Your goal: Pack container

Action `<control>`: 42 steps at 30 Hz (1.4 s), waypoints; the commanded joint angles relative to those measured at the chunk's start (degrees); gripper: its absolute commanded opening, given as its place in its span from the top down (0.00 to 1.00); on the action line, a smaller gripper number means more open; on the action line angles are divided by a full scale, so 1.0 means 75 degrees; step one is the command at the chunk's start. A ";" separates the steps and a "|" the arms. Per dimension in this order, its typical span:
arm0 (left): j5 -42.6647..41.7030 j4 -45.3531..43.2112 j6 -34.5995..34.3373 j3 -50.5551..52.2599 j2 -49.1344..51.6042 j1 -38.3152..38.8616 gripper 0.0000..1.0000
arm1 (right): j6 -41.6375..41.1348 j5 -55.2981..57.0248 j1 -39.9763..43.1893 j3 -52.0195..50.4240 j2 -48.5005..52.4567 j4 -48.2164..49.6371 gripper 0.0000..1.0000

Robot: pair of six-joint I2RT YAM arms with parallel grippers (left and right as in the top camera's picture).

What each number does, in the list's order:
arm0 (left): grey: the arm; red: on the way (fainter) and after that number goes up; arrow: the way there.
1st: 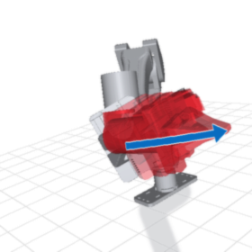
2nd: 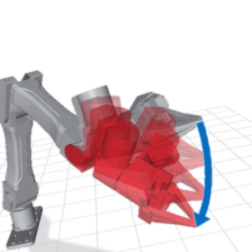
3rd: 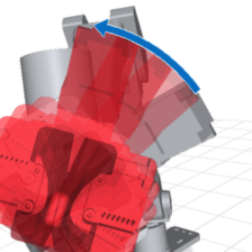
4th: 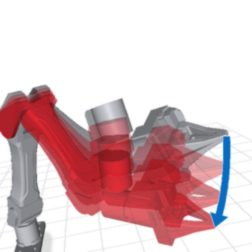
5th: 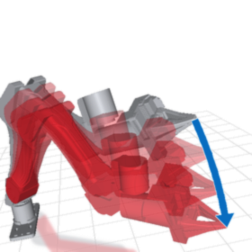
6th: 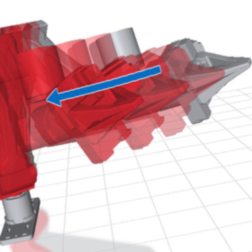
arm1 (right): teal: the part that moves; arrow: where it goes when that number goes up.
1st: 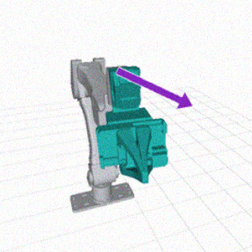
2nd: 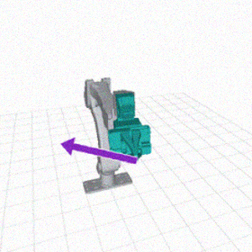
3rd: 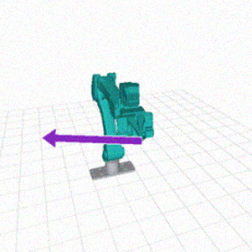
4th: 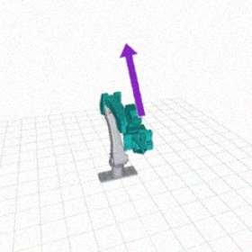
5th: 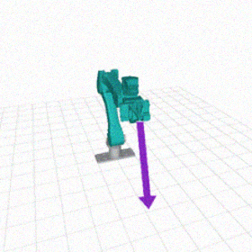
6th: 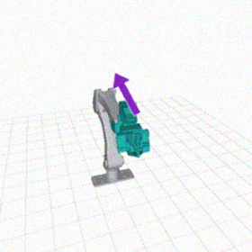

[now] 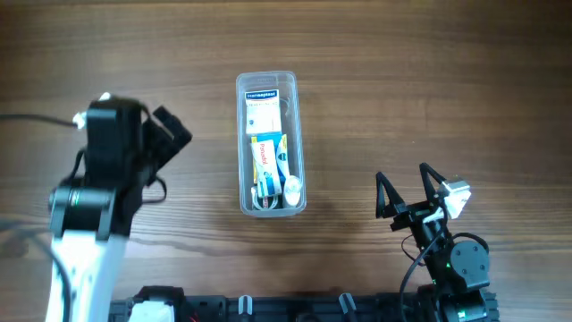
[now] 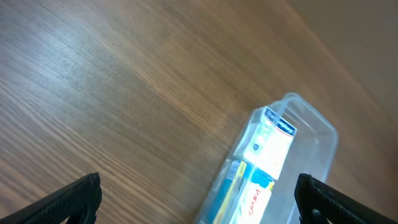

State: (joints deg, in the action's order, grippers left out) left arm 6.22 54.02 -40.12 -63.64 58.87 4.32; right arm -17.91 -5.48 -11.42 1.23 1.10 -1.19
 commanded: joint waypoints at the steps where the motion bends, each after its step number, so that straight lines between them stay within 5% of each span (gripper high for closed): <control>1: 0.0152 0.0009 0.0096 0.0796 -0.1306 -0.0073 0.00 | -0.0038 0.0076 0.0035 -0.0041 -0.0017 0.0026 0.00; 12: 0.0309 0.0000 0.0096 0.4118 -0.5199 -0.0096 0.00 | -0.0038 0.0079 0.0035 -0.0041 -0.0017 0.0026 0.00; 19: 0.0353 -0.2022 0.0096 0.5919 -0.6875 -0.0277 0.00 | -0.0035 0.0076 0.0035 -0.0041 -0.0017 0.0026 0.00; 24: -0.0099 -0.4068 0.0475 0.6621 -0.7388 -0.0434 0.00 | -0.0035 0.0076 0.0035 -0.0041 -0.0017 0.0026 0.00; 28: -0.1376 -0.5724 0.2567 0.7015 -0.7574 -0.0434 0.00 | -0.0035 0.0076 0.0035 -0.0041 -0.0017 0.0026 0.00; 42: -0.1428 -0.5872 0.3095 0.8084 -0.7831 -0.0449 0.00 | -0.0038 0.0076 0.0035 -0.0041 -0.0017 0.0026 0.00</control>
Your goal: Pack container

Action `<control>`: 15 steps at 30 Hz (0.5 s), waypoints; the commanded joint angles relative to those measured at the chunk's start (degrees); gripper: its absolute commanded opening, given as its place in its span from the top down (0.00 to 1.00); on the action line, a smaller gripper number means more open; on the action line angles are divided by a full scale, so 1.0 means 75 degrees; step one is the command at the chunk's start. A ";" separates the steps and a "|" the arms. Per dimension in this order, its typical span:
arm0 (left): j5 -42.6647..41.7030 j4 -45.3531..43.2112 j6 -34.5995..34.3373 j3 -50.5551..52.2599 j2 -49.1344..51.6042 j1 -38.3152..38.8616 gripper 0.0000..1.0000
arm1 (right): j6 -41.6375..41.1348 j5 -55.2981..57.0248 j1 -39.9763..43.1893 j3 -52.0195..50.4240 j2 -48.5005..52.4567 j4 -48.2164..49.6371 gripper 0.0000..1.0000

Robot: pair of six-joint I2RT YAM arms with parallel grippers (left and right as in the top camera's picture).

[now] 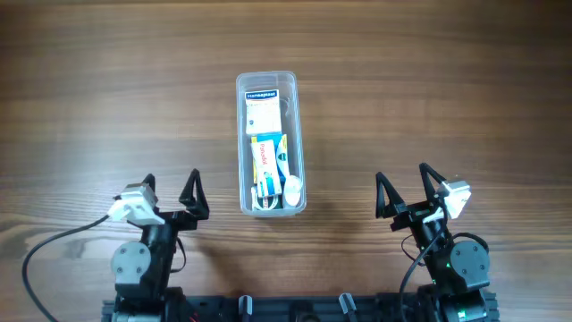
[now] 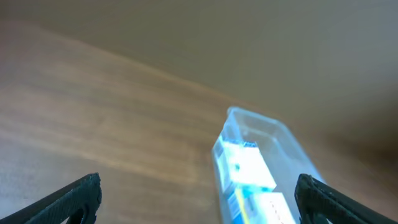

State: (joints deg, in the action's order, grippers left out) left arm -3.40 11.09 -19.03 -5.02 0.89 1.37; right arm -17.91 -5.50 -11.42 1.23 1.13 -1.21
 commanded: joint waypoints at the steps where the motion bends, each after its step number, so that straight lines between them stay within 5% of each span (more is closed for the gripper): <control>1: -0.0146 -0.0189 0.0286 0.0283 -0.0099 -0.0055 0.00 | -0.0035 0.0079 0.0035 -0.0041 -0.0020 0.0029 0.00; 15: -0.0143 -0.0198 0.2057 0.0291 -0.0099 -0.0058 0.00 | -0.0035 0.0079 0.0035 -0.0041 -0.0020 0.0029 0.00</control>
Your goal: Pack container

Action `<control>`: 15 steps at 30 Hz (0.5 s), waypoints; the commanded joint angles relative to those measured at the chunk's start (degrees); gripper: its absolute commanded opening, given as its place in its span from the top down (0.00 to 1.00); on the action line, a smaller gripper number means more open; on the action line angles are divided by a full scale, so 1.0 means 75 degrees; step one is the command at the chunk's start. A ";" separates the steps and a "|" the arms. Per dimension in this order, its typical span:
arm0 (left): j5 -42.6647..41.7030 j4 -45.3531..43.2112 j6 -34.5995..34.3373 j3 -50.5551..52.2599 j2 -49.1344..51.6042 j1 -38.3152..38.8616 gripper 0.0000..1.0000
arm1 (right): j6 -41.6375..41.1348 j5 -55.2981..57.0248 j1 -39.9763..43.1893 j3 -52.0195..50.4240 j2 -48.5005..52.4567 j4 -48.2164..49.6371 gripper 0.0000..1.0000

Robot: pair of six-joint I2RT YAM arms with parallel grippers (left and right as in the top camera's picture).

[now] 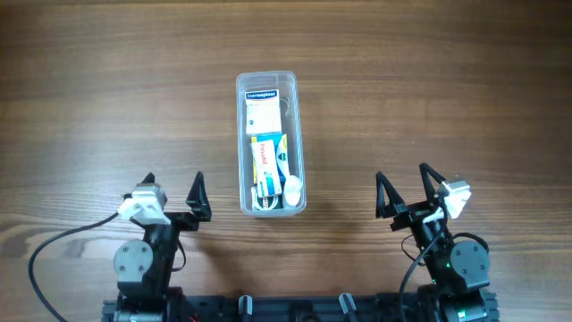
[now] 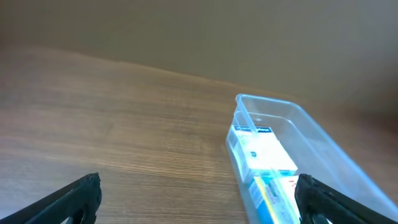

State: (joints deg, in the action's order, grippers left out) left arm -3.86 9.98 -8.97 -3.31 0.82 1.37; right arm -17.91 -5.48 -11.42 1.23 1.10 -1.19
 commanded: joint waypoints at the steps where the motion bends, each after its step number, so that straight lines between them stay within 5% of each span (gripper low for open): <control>1: -0.0082 -0.0050 0.0930 0.0064 -0.0090 -0.0055 0.00 | -0.0038 0.0076 0.0032 -0.0041 -0.0017 0.0026 0.00; 4: -0.0085 -0.0050 0.1550 0.0064 -0.0090 -0.0058 0.00 | -0.0038 0.0076 0.0035 -0.0041 -0.0017 0.0026 0.00; 15: -0.0085 -0.0050 0.1542 0.0064 -0.0090 -0.0140 0.00 | -0.0035 0.0079 0.0035 -0.0041 -0.0017 0.0026 0.00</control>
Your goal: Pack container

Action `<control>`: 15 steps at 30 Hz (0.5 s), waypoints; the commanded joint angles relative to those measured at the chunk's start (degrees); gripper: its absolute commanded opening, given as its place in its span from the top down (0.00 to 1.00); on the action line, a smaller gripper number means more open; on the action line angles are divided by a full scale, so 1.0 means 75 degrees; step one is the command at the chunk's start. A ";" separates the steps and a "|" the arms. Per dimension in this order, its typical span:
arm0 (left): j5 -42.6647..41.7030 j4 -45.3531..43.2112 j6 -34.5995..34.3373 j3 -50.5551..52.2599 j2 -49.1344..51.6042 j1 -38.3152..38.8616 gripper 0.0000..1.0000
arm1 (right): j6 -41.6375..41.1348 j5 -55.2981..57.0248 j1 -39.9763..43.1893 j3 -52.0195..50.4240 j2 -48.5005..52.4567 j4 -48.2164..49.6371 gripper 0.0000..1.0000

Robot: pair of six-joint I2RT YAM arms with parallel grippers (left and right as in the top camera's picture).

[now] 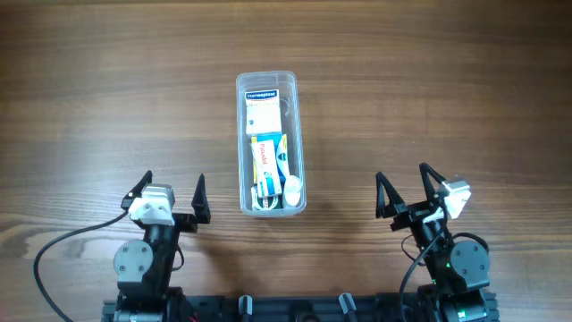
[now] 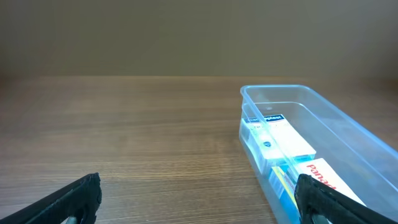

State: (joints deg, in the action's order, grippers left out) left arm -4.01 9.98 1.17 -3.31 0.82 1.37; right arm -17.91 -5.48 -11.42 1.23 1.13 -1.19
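A clear plastic container (image 1: 271, 143) lies in the middle of the table, long side running away from the arms. Inside it are a white box with a blue label (image 1: 262, 109), a blue and yellow box (image 1: 269, 156) and a small white item (image 1: 291, 188). In the left wrist view the container (image 2: 323, 155) sits to the right of the fingers. My left gripper (image 1: 172, 190) rests open near the front edge, left of the container, with nothing between its fingers. My right gripper (image 1: 409, 190) rests open to the container's right, holding nothing.
The wooden table (image 1: 429, 80) carries nothing else. Both arm bases sit at the front edge, with a black cable (image 1: 63, 246) trailing from the left arm.
My left gripper has turned slightly, its fingers now pointing straight up the table. In the left wrist view the container sits lower and the table looks level. The right arm has not moved.
My left arm first stood raised over the table's left side, gripper open and angled toward the container. Then it was down at its base near the front edge. It has since squared up there. The container, its contents and the right arm stayed put.
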 commanded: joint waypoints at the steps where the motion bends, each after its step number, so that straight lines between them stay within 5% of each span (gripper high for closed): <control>1: -0.0064 -0.0050 0.0189 0.0064 -0.0090 -0.0274 0.00 | -0.0035 0.0076 0.0035 -0.0041 -0.0020 0.0026 0.00; 15: -0.0064 -0.0050 0.0189 0.0064 -0.0090 -0.0755 0.00 | -0.0038 0.0076 0.0035 -0.0041 -0.0020 0.0026 0.00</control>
State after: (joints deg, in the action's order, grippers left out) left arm -4.21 9.98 1.45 -3.31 0.82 -3.88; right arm -17.91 -5.50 -11.42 1.23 1.13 -1.19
